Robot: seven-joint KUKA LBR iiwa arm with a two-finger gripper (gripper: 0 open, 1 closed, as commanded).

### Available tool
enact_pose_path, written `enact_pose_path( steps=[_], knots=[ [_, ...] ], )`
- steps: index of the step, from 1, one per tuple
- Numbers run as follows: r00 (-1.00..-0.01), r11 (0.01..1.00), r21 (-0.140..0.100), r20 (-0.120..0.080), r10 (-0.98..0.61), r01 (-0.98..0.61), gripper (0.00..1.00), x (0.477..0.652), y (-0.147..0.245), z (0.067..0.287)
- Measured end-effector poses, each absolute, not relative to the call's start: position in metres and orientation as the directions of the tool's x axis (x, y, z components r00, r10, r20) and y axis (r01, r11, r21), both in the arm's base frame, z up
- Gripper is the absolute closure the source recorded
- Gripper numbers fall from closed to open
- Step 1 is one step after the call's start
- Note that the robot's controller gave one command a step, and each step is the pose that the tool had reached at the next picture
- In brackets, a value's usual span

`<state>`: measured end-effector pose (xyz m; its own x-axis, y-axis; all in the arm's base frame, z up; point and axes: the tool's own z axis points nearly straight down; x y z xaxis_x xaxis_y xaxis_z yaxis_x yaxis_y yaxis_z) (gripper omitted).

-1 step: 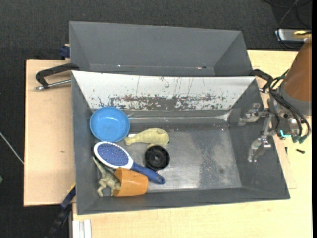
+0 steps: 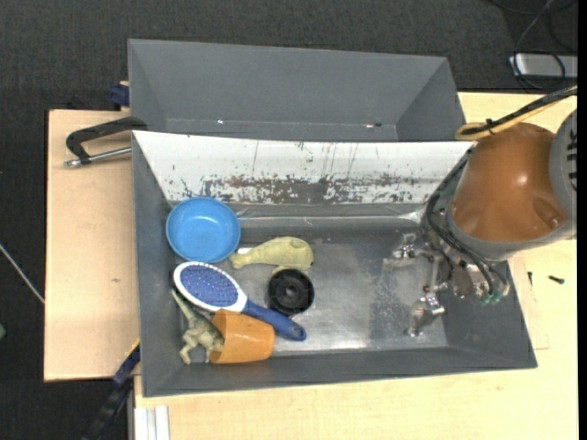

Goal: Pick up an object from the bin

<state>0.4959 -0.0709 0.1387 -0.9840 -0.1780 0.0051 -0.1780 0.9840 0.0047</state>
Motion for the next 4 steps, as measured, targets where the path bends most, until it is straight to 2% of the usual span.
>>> enact_pose_path(
  steps=[1,2,3,4],
  knots=[
    [-0.941,0.941,0.002,0.002,-0.338,-0.338,0.00,0.497,-0.095,0.095],
    [-0.843,0.843,-0.001,-0.003,-0.539,-0.539,0.00,0.496,-0.106,0.072],
    [-0.880,0.880,-0.003,-0.010,-0.475,-0.475,0.00,0.503,0.022,0.074],
    [-0.934,0.934,0.002,-0.015,-0.358,-0.358,0.00,0.517,0.089,0.150]
  ],
)
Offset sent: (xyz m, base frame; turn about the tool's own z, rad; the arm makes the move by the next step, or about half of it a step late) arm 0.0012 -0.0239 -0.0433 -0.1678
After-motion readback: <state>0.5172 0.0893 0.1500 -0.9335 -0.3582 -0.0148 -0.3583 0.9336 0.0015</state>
